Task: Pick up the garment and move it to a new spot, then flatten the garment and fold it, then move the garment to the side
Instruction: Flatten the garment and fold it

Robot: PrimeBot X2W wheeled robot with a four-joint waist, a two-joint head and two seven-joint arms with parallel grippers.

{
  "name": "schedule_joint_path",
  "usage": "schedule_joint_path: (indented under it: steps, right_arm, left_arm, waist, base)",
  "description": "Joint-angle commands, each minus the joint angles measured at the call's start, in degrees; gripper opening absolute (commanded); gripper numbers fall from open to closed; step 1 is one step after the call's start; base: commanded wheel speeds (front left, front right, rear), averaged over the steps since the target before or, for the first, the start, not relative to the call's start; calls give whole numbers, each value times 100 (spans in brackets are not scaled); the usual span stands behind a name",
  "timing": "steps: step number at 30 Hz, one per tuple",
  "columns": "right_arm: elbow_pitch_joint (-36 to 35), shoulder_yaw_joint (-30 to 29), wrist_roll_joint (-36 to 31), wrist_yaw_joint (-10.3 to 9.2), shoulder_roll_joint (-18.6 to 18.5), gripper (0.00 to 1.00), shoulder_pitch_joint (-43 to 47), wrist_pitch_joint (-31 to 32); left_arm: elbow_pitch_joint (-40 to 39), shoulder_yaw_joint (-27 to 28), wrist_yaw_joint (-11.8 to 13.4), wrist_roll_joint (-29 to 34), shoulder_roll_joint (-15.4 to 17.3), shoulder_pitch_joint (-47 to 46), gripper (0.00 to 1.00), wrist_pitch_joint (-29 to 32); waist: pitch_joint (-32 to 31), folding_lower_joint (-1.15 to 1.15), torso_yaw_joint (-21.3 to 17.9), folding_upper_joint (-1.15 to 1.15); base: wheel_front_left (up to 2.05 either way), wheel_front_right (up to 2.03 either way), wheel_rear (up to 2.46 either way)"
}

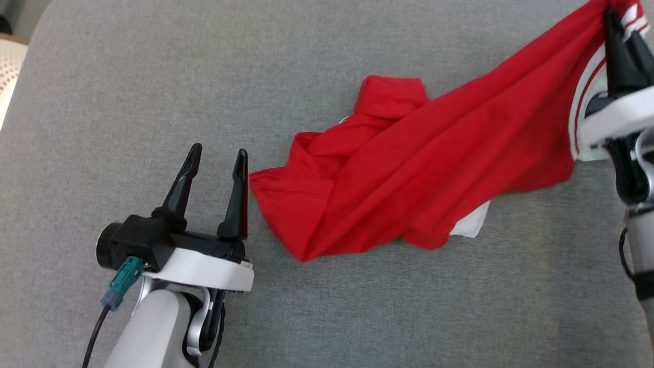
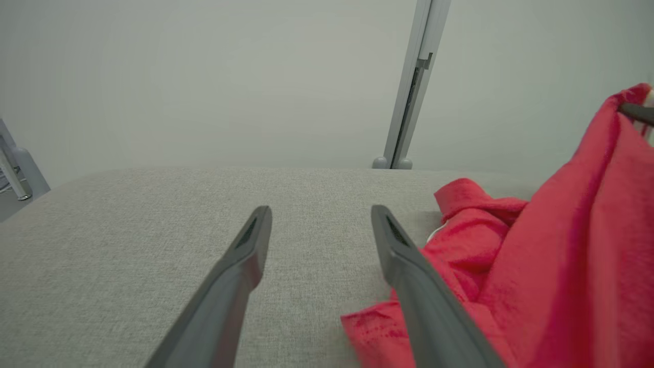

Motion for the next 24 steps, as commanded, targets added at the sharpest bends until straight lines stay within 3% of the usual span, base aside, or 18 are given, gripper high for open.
schedule_joint_path:
  steps: [1, 2, 3, 4, 8, 13, 18, 24]
  right_arm:
    - [371, 109, 78, 0, -55, 0, -244, -84]
    - [371, 109, 78, 0, -55, 0, -244, -84]
    - [582, 173, 86, 0, -77, 47, -362, -154]
    - [759, 246, 110, 0, -90, 100, -495, -233]
    - [1211, 543, 170, 0, -83, 100, -658, -606]
    - [1043, 832, 202, 0, -172, 100, -288, -1147]
    - [265, 740, -5, 0, -248, 100, 455, -1415]
    - [-942, 279, -333, 0, -5, 100, 1892, -1233]
  left_arm:
    - [44, 37, -66, 71, -36, -139, 100, -24]
    - [44, 37, -66, 71, -36, -139, 100, -24]
    - [72, 57, -98, 88, -60, -158, 100, -24]
    - [90, 74, -123, 116, -94, -180, 100, -24]
    - [140, 191, -186, 198, -176, -200, 100, -24]
    - [171, 385, -229, 294, -193, -24, 100, -24]
    - [172, 623, -219, 398, -134, 168, 100, -24]
    - [233, 803, -188, 477, -34, 440, 100, -24]
  waist:
    - [163, 0, 133, 0]
    - [163, 0, 133, 0]
    - [178, 0, 138, 0]
    - [188, 0, 141, 0]
    - [152, 0, 72, 0]
    - [-39, 0, -123, 0]
    - [-321, 0, -351, 0]
    - [-738, 0, -586, 0]
  base:
    - [0, 0, 0]
    - [0, 0, 0]
    - [0, 0, 0]
    - [0, 0, 0]
    - [0, 0, 0]
    - [0, 0, 0]
    - [0, 0, 0]
    - [0, 0, 0]
